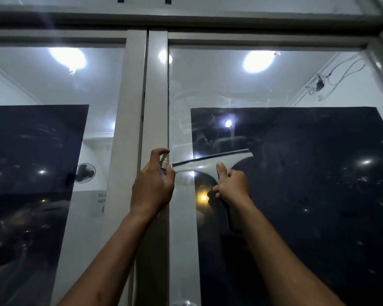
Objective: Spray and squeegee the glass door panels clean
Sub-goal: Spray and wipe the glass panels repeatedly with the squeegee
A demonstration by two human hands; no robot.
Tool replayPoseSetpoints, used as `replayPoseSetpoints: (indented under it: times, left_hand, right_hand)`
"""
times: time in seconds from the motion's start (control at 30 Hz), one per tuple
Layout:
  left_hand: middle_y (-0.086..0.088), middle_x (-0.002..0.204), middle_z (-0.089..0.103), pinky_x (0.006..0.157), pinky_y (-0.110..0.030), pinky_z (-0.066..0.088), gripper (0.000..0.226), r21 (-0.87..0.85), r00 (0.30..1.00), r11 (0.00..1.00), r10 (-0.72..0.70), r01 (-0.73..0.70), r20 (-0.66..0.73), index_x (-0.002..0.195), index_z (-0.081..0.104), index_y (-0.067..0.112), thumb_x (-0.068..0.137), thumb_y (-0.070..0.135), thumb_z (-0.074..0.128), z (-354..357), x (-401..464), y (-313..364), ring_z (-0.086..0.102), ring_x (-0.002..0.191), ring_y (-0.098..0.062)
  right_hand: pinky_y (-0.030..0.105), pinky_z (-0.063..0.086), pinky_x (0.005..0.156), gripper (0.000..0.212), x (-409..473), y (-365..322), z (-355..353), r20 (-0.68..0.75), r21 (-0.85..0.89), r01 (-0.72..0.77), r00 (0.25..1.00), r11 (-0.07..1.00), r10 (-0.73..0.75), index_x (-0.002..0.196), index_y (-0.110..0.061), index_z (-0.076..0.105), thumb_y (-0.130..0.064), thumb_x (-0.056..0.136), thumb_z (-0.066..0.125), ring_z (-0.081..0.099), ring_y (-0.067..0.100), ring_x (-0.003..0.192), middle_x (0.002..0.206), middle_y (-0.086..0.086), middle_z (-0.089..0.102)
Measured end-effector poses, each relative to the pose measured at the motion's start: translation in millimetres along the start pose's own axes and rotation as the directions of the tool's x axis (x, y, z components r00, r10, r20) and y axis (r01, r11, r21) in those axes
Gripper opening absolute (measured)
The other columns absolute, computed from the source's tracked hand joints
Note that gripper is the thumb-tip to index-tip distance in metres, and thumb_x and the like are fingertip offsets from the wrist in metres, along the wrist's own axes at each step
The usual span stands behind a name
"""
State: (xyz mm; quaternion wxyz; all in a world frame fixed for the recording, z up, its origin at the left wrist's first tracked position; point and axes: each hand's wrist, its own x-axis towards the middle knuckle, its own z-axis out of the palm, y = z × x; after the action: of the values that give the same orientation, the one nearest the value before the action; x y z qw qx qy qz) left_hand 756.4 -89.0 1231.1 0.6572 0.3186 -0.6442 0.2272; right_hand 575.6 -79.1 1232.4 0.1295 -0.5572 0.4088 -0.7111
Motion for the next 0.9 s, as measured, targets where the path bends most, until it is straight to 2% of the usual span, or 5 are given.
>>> replayPoseSetpoints:
  times: [0.1,0.23,0.6,0.8,0.9]
  left_hand:
    - [0.0,0.093,0.057,0.058,-0.018,0.04,0.039,0.017,1.0,1.0,0.022,-0.022,-0.009,0.139,0.042,0.021,0.102,0.021,0.052,1.5,17.7,-2.5,0.054,0.071,-0.013]
    - [-0.006,0.094,0.061,0.06,-0.022,0.046,0.039,0.028,0.999,0.999,0.045,-0.044,-0.027,0.138,0.042,0.021,0.101,0.021,0.053,5.0,40.4,-4.7,0.059,0.072,-0.017]
    - [-0.005,0.095,0.059,0.065,-0.031,0.046,0.034,0.0,0.998,1.0,0.019,-0.019,-0.059,0.136,0.042,0.022,0.102,0.023,0.048,7.9,78.8,5.8,0.057,0.074,-0.02]
    - [-0.01,0.096,0.062,0.069,-0.036,0.05,0.032,0.016,0.996,0.999,0.039,-0.038,-0.076,0.133,0.043,0.022,0.101,0.022,0.048,4.4,105.7,9.8,0.06,0.078,-0.027]
    - [-0.01,0.097,0.061,0.073,-0.039,0.049,0.033,0.007,0.997,1.0,0.01,-0.01,-0.071,0.134,0.043,0.021,0.102,0.023,0.048,0.6,111.3,11.0,0.06,0.083,-0.031]
  right_hand:
    - [0.014,0.036,0.033,0.046,43.1,-40.7,4.7,-0.058,-0.038,0.027,0.998,0.999,-0.029,0.08,-0.006,0.056,-0.046,0.102,0.048,0.055,0.009,0.036,0.057,0.006,0.063]
    - [0.028,0.051,0.055,0.048,81.4,-80.8,7.7,-0.06,0.034,0.042,0.997,0.999,-0.039,0.07,-0.009,0.042,-0.045,0.102,0.048,0.057,0.015,0.047,0.067,0.009,0.065]
    - [0.018,0.038,0.034,0.044,65.2,-60.8,5.8,0.017,0.003,0.069,0.997,0.998,-0.069,0.076,-0.008,0.048,-0.043,0.102,0.049,0.055,0.015,0.039,0.063,0.012,0.064]
    - [0.016,0.038,0.031,0.04,136.5,-124.0,10.0,0.028,0.026,0.086,0.996,0.996,-0.086,0.116,-0.003,0.053,-0.04,0.102,0.049,0.054,0.013,0.035,0.071,0.011,0.065]
    - [0.026,0.05,0.044,0.028,124.1,-106.7,2.6,0.056,-0.073,0.106,0.993,0.992,-0.103,0.098,-0.012,0.055,-0.039,0.102,0.05,0.064,0.021,0.055,0.082,0.014,0.069]
